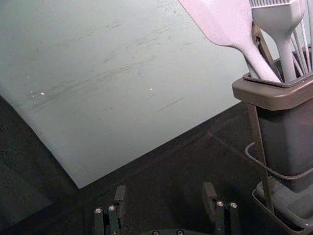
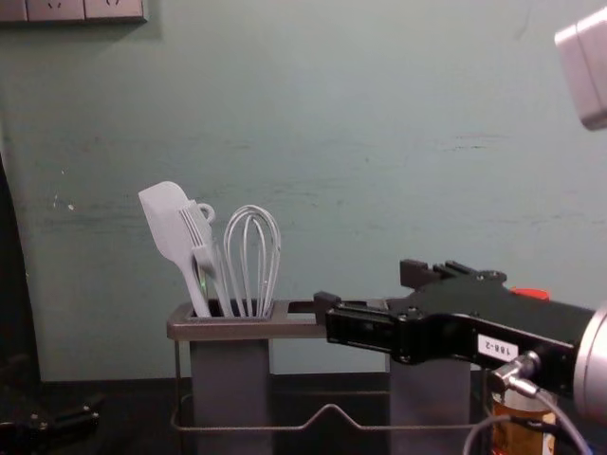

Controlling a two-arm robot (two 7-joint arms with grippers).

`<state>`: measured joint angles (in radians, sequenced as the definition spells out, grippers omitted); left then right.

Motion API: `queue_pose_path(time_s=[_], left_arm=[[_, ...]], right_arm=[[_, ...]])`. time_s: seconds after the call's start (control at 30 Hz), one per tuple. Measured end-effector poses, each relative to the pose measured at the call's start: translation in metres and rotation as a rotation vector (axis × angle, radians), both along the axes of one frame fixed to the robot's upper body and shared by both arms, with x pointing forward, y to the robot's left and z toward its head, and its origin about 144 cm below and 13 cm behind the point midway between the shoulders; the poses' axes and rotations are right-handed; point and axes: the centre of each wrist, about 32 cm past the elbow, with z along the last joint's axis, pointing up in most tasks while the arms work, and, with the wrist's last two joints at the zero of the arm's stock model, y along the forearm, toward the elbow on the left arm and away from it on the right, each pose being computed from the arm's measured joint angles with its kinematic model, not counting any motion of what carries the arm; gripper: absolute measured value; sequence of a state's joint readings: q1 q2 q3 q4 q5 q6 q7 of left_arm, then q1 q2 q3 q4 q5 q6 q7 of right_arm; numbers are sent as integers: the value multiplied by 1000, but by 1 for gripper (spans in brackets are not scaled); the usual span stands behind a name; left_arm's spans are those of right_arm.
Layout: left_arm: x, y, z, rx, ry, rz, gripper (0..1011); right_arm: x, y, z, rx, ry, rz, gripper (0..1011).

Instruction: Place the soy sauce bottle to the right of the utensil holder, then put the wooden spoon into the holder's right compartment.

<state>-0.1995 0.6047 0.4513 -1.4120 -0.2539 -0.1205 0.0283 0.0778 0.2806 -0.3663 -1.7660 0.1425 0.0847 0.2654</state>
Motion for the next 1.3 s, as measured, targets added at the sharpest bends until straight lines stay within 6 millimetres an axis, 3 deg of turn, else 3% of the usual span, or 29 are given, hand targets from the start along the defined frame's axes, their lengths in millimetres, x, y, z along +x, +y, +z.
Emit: queue_pose_path(time_s=[0.3, 0.53, 0.9, 1.3], left_arm=[[0, 0, 0, 0, 0, 0, 1000], [0, 0, 0, 0, 0, 0, 1000], [0, 0, 0, 0, 0, 0, 1000], [0, 0, 0, 0, 0, 0, 1000]], right_arm=[[-15, 4, 13, -30, 4, 13, 1002], [-33, 5, 20, -53, 140, 19, 1002], [-47, 3, 4, -112, 304, -11, 1002], [-47, 2, 1, -119, 315, -10, 1002]])
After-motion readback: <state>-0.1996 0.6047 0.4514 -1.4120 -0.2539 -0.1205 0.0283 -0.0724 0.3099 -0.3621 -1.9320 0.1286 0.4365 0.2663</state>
